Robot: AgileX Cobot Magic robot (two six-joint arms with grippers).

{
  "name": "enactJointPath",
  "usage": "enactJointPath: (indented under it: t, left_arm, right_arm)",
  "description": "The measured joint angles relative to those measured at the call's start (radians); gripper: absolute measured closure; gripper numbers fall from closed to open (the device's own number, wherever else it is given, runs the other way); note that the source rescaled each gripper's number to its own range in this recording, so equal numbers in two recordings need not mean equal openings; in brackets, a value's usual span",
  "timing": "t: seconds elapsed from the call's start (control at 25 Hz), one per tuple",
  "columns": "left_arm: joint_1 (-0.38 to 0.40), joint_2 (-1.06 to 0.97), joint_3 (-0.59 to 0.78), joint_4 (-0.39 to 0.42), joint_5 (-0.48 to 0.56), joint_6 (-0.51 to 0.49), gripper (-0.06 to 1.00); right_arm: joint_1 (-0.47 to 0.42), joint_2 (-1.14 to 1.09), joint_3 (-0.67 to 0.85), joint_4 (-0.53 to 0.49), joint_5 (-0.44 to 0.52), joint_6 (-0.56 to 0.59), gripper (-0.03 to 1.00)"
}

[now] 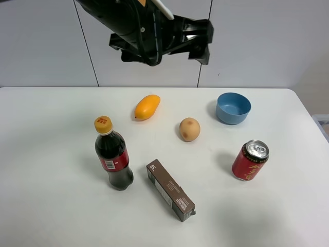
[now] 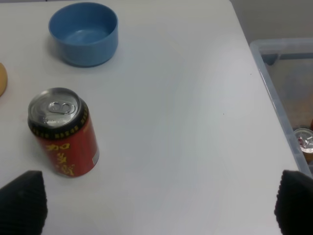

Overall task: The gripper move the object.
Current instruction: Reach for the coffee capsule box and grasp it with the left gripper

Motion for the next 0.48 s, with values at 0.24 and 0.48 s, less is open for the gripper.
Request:
enactJointPath:
  t: [0.24, 0.48]
  left_arm:
    - [-0.041, 0.024, 0.044, -0.145, -0.141, -0.127, 0.0]
    - [-0.041, 0.062, 0.058, -0.148, -0.16, -0.23, 0.0]
  right_arm:
    - [0.0, 0.0, 0.0, 0.001, 0.0, 0.0, -0.03]
    - [0.0, 0.0, 0.0, 0.001, 0.0, 0.0, -0.03]
